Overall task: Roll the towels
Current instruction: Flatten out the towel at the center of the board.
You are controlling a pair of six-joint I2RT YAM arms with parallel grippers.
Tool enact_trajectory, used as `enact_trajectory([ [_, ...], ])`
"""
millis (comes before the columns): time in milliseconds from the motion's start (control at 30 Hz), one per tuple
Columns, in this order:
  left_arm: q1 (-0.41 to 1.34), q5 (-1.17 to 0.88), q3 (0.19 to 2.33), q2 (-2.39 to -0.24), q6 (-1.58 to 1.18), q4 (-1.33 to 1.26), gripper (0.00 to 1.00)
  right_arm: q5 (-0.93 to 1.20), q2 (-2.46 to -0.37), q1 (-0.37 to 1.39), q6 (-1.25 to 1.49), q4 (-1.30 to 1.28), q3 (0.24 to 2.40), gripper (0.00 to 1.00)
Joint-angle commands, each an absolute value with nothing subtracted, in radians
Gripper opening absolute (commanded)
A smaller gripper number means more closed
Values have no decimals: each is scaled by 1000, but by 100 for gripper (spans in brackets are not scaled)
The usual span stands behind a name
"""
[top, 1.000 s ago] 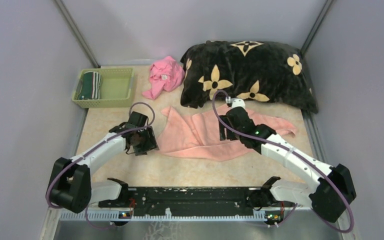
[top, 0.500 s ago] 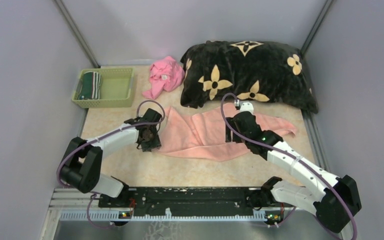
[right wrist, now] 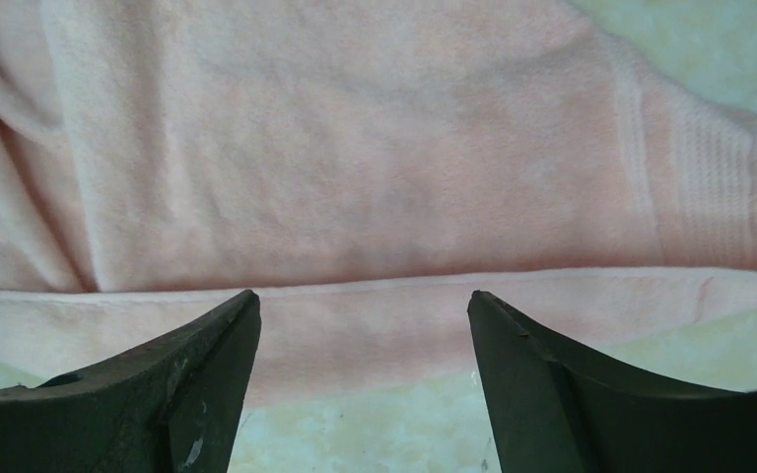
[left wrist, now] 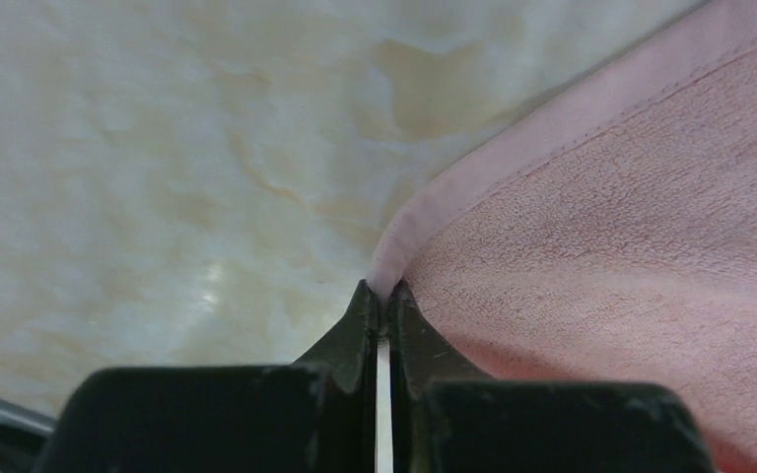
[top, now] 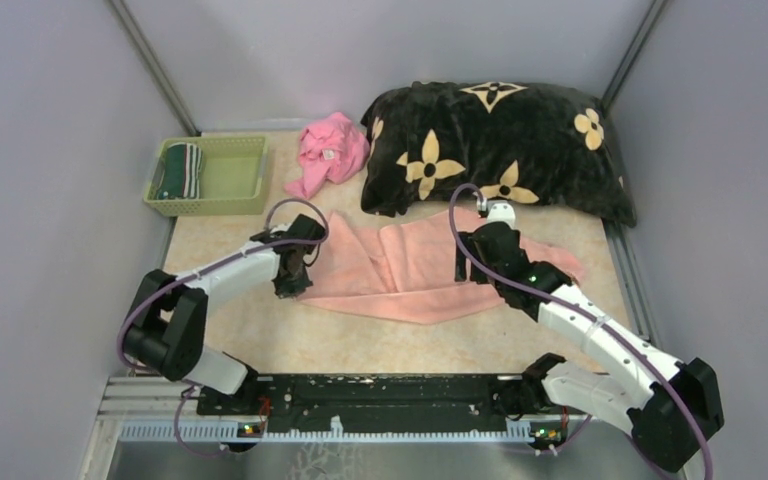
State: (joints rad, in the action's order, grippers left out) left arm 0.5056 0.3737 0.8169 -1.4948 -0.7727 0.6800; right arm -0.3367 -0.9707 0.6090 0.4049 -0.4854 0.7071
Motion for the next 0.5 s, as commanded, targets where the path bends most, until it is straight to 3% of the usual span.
enact_trajectory([
  [0,412,529,867,-1395,-691,798,0,-387,-973,565,429,-511,759,78],
  [200,155,431,863,-1208,-490,719,0,-367,-1020,407,480,-563,767,79],
  [467,94,378,849,-1114,-359,640,0,-277,-1023,177,597,-696,740,72],
])
